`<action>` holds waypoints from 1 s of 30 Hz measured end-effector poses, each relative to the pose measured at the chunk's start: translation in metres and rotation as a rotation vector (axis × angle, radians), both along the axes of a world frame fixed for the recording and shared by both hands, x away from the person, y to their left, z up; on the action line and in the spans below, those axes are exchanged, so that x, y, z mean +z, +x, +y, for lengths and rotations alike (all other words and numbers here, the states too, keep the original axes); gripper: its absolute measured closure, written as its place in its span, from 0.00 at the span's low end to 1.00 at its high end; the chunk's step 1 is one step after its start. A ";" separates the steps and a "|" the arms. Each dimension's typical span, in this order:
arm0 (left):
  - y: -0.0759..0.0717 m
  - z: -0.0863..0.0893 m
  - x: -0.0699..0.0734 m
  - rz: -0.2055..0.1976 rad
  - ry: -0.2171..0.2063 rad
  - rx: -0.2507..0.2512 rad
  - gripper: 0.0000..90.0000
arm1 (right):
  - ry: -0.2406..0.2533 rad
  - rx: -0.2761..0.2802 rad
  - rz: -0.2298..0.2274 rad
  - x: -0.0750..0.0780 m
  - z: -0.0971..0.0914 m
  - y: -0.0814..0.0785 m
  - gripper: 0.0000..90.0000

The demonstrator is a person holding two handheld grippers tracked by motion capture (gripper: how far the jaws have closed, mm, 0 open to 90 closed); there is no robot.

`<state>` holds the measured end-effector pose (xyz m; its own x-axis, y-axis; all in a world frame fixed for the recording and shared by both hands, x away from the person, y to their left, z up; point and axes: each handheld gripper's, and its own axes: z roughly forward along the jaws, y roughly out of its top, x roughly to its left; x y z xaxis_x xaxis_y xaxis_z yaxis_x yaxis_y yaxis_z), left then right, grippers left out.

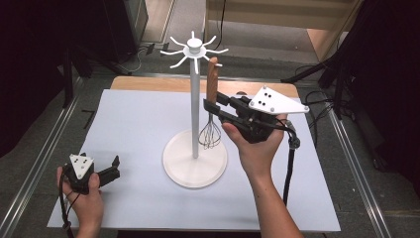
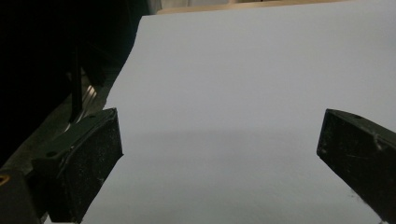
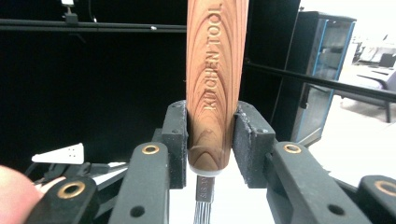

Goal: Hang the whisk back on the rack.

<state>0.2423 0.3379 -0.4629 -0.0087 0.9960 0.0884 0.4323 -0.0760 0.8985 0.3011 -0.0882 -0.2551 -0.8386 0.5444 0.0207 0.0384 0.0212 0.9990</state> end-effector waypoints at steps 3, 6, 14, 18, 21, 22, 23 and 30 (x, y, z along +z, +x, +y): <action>0.000 0.000 0.000 0.000 -0.001 0.000 0.01 | 0.015 0.001 -0.019 0.001 -0.003 -0.002 0.66; 0.000 0.000 0.000 -0.002 0.001 0.000 0.01 | 0.015 -0.021 -0.035 0.002 -0.007 -0.006 0.55; 0.000 0.000 0.000 -0.005 0.001 0.001 0.01 | 0.001 -0.094 -0.041 -0.006 -0.023 -0.008 0.33; 0.000 -0.001 0.000 -0.006 0.002 0.000 0.01 | -0.007 -0.146 -0.032 -0.015 -0.031 -0.008 0.22; 0.000 0.000 0.000 -0.006 0.002 -0.001 0.01 | -0.009 -0.174 -0.023 -0.022 -0.037 -0.009 0.17; 0.000 -0.001 0.000 -0.005 0.002 -0.001 0.01 | -0.009 -0.185 -0.020 -0.025 -0.039 -0.009 0.16; 0.000 -0.001 0.000 -0.005 0.002 -0.001 0.01 | -0.008 -0.193 -0.019 -0.028 -0.042 -0.008 0.15; 0.000 0.000 0.000 -0.004 0.003 -0.002 0.01 | -0.011 -0.239 0.014 -0.055 -0.060 -0.007 0.08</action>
